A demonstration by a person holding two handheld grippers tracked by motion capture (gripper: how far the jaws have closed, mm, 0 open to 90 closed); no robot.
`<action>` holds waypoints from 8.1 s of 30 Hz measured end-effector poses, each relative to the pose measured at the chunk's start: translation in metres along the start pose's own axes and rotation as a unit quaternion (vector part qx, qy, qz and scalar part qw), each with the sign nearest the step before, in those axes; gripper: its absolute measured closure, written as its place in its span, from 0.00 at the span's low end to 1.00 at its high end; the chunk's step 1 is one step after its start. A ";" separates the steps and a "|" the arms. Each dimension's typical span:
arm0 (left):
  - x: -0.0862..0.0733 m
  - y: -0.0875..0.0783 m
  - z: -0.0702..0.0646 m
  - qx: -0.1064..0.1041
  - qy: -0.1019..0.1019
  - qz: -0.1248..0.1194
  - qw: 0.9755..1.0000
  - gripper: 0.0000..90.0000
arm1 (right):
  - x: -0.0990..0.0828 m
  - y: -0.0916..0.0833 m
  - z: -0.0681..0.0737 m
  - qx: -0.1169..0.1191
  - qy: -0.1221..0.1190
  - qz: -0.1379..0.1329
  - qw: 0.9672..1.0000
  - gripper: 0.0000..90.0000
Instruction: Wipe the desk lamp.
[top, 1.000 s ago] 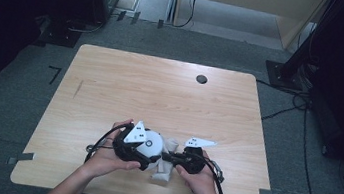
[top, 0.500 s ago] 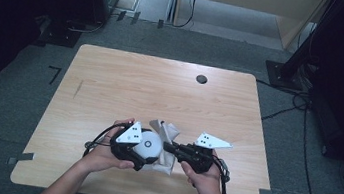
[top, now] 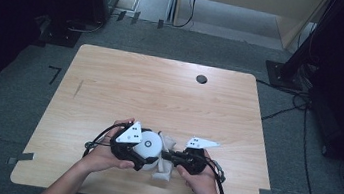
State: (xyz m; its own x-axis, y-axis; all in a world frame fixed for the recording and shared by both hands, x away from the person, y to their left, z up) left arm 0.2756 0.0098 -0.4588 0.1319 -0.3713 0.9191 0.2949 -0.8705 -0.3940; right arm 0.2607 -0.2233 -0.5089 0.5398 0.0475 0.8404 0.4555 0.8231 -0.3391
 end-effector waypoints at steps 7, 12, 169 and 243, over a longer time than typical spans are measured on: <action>0.000 0.000 0.000 0.000 0.000 0.000 1.000 0.10 | -0.013 0.012 -0.008 -0.020 0.006 0.056 0.998 0.93; 0.000 0.000 0.000 0.000 0.000 -0.001 1.000 0.10 | -0.014 0.013 -0.012 -0.018 0.021 0.057 0.998 0.93; -0.017 -0.008 0.000 0.028 0.007 -0.002 1.000 0.09 | -0.007 0.011 -0.001 -0.006 0.021 0.044 0.999 0.94; 0.003 -0.008 -0.006 0.107 -0.017 0.067 0.992 0.10 | -0.005 0.000 -0.015 -0.040 0.007 0.046 0.998 0.94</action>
State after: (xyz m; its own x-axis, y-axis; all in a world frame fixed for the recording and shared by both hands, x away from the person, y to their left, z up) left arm 0.2676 0.0135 -0.4533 0.2143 -0.4655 0.8587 0.4658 -0.7240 -0.5087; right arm 0.2687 -0.2316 -0.5195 0.5911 0.1117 0.7988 0.4592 0.7676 -0.4471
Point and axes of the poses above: each handheld gripper's, and its own axes: y roughly forward along the jaws, x roughly out of its top, z roughly to its left, the point moved 1 cm from there along y, roughly forward along the jaws, and after that the axes turned 10 degrees about -z, right-handed, at the moved point
